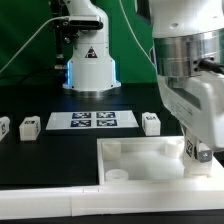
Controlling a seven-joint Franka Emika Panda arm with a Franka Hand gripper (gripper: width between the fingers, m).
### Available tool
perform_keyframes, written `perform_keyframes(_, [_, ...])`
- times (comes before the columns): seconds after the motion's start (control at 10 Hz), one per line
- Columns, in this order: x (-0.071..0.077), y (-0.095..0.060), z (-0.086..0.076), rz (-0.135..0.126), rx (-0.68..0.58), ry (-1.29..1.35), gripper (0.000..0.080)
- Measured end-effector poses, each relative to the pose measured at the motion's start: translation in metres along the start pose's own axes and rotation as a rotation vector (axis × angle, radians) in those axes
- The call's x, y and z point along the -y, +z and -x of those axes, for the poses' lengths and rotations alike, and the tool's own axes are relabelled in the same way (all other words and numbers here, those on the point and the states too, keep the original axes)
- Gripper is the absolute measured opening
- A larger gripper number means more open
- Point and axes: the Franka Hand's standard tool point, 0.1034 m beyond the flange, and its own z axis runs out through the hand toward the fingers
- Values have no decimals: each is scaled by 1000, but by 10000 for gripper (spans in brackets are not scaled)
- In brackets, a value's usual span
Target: Assemble one leg
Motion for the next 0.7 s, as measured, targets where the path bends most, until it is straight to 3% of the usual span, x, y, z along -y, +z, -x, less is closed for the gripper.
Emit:
perform_keyframes(0.2, [0, 0, 1, -4, -7, 39, 274])
perform_keyframes(0.3, [-1, 0, 2, -4, -8, -32, 361])
perform_keyframes(0.4, [-5, 2, 6, -4, -12, -164, 361])
perform_keyframes(0.5, [-7, 4, 7, 1, -11, -351, 537])
perform_keyframes(0.6, [-7, 4, 6, 2, -12, -540, 623])
perform_keyframes(0.7, [-8, 4, 8, 4, -13, -680, 623])
